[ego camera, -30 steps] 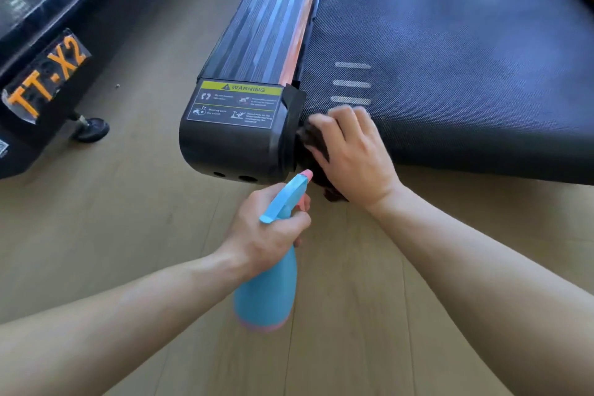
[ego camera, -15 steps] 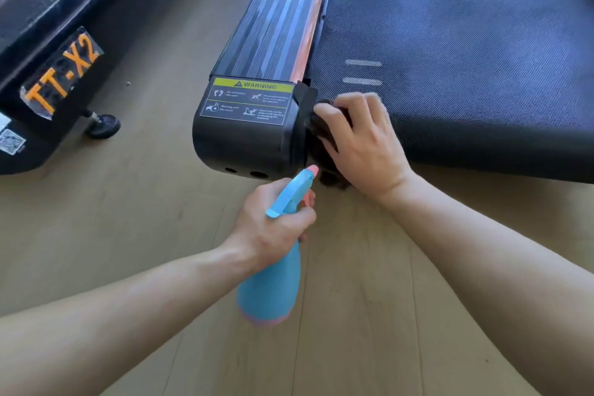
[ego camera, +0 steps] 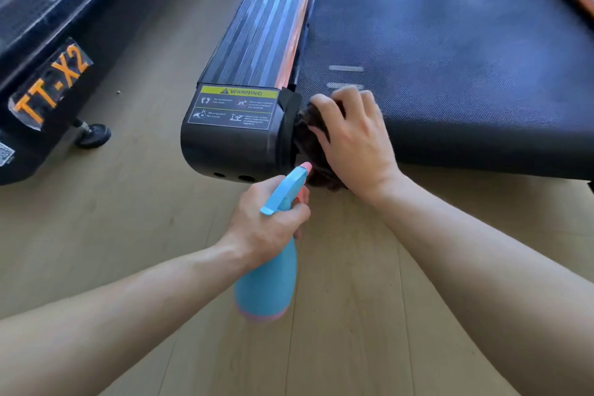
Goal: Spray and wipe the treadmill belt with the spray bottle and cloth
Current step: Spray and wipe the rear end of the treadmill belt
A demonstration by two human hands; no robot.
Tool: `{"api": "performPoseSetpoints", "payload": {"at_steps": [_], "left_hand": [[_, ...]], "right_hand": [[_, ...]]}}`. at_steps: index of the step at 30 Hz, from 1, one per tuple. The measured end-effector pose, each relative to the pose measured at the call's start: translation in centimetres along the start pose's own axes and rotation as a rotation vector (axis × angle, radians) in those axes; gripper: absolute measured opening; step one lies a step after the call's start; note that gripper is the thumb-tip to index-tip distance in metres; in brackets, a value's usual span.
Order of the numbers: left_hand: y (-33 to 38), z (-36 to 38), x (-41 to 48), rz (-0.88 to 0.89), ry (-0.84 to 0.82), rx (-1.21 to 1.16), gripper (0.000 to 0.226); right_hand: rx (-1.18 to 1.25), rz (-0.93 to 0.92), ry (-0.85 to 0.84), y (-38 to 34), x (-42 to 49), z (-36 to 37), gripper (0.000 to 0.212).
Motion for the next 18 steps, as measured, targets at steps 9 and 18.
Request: {"api": "performPoseSetpoints", "payload": {"at_steps": [9, 18], "left_hand": [[1.5, 0.1, 0.3, 0.003, 0.006, -0.043, 0.02], [3.8, -1.4, 0.6, 0.091, 0.037, -0.074, 0.018]], "right_hand": [[0.052, -0.012, -0.242, 1.0, -1.8, -0.3, 0.023], [0.174, 0.273, -0.353, 2.9, 3.3, 2.1, 0.031]]}}
Point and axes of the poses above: each hand's wrist, its own x-axis towards the middle knuckle, its own z-axis out of the palm, y = z × x, the point moved 8 cm from there along x, towards the middle knuckle, and after that the axes turned 13 degrees about x, right-handed, at the moved point
